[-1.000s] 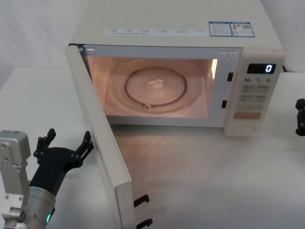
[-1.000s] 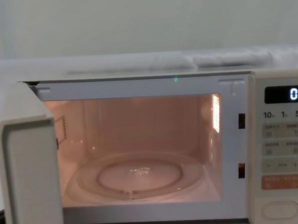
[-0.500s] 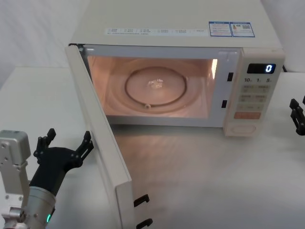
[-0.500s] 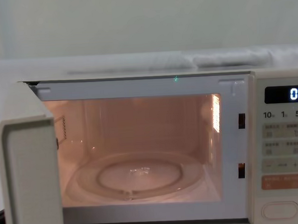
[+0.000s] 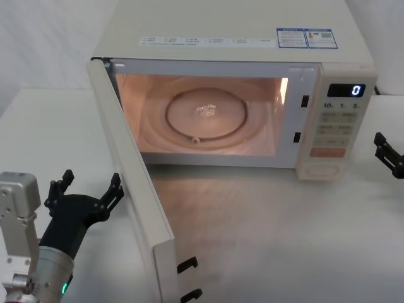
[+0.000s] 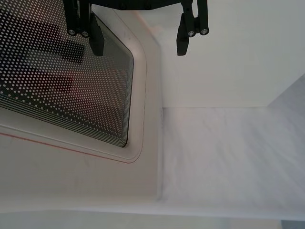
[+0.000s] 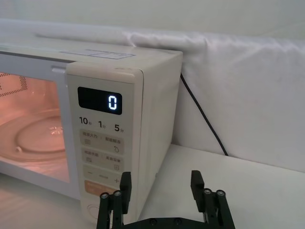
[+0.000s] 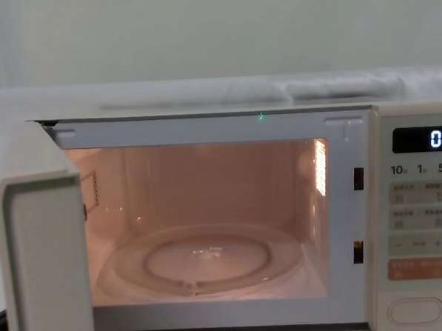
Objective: Press the button to open the microwave door with one hand; close the microwave door with the other hand.
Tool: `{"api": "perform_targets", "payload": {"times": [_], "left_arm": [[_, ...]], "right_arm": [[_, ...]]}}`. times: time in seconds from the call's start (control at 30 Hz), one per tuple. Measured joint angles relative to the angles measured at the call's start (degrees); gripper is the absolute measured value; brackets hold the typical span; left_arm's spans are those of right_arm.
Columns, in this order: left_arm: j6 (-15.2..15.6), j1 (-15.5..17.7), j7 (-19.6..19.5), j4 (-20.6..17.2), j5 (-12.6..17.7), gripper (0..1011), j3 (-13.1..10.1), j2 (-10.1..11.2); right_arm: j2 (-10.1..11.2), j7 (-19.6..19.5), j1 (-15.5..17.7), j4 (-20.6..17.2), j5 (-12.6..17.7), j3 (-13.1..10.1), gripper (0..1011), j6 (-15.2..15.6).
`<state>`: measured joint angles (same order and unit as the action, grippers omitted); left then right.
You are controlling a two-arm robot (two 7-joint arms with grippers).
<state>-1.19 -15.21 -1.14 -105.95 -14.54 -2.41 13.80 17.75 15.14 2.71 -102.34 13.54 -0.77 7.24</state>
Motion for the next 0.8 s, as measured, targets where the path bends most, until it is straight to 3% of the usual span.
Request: {"api": "perform_targets", "payload": {"times": [0.07, 0.27, 0.8], "left_arm": [[0.0, 0.0, 0.0, 0.0, 0.0, 1001, 0.0, 0.0], [0.0, 0.0, 0.0, 0.0, 0.0, 1001, 0.0, 0.0], [0.0, 0.0, 0.0, 0.0, 0.0, 1001, 0.0, 0.0]], "right_arm": [[0.0, 0.0, 0.0, 0.0, 0.0, 0.0, 812, 0.0], [0.0, 0.0, 0.0, 0.0, 0.0, 0.0, 997, 0.0], [0.0, 0.0, 0.0, 0.0, 0.0, 0.0, 1002, 0.0]]}}
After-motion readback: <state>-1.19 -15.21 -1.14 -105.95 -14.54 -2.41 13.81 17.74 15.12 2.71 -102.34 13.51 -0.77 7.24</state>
